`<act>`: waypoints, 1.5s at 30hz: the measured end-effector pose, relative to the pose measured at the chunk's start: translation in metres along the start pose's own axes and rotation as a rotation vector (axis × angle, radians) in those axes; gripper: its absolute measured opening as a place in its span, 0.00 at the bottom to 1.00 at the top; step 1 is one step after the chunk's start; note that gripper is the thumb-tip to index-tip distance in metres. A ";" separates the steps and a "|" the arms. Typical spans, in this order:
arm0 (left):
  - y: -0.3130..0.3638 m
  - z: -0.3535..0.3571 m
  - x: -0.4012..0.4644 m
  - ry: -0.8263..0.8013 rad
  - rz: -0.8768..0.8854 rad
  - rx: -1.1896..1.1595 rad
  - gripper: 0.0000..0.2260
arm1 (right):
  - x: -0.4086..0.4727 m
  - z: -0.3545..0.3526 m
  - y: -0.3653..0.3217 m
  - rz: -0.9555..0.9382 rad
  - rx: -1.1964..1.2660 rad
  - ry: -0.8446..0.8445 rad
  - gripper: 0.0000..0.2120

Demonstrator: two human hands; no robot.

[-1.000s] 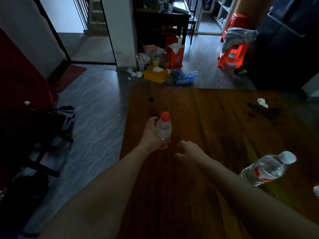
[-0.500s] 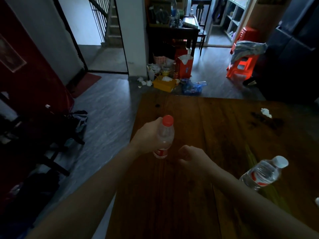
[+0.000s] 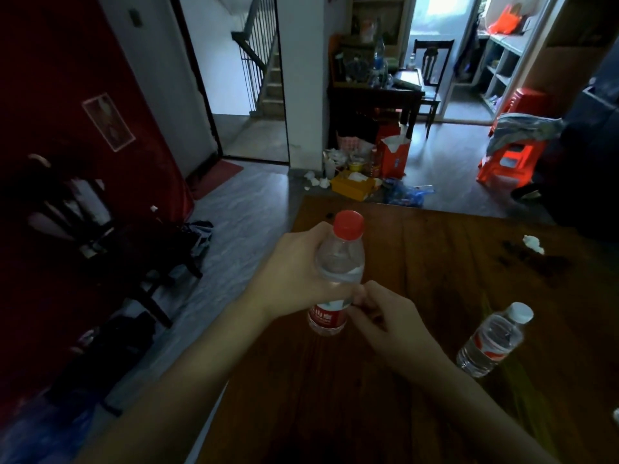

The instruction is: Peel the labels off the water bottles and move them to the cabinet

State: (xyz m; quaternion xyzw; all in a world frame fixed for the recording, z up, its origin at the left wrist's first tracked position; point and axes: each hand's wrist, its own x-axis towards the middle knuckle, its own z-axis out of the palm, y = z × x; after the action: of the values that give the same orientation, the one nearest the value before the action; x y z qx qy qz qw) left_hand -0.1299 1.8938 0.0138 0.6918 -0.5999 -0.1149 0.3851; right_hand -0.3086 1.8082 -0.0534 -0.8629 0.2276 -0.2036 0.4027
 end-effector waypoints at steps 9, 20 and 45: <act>0.049 -0.012 -0.056 0.195 -0.079 0.030 0.19 | -0.031 -0.010 -0.032 -0.215 -0.028 -0.058 0.04; 0.057 -0.092 -0.168 0.467 -0.276 0.141 0.22 | -0.018 0.059 -0.117 -0.417 -0.022 -0.305 0.07; 0.218 -0.189 -0.671 1.261 -1.041 0.728 0.23 | -0.276 0.349 -0.444 -1.196 0.115 -1.045 0.10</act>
State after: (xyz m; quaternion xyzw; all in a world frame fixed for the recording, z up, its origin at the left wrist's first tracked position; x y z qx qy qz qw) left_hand -0.3448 2.5878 0.0848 0.8903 0.1141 0.3240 0.2990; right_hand -0.2453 2.4259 0.0426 -0.8004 -0.5034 0.0343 0.3236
